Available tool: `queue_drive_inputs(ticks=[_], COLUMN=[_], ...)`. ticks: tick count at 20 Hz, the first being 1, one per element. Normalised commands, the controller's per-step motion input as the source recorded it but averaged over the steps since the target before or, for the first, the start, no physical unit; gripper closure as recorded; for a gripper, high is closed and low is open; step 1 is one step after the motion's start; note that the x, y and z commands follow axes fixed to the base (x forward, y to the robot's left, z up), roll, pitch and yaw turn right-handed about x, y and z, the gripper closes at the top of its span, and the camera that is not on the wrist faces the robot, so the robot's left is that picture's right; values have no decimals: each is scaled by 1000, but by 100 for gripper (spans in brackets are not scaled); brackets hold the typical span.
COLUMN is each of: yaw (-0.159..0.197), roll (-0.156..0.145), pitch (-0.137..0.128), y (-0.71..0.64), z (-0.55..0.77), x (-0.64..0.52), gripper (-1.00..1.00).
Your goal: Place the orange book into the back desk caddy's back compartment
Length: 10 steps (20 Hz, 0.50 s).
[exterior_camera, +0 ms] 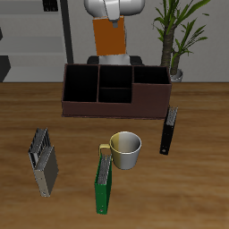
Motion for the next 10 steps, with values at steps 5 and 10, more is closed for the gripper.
queue_drive_inputs(ticks=[5,10], yaw=[39,-3], roll=[6,16], pitch=[-12,-27], y=[-26,-8], z=[-23,93], x=[18,51], gripper=[100,100])
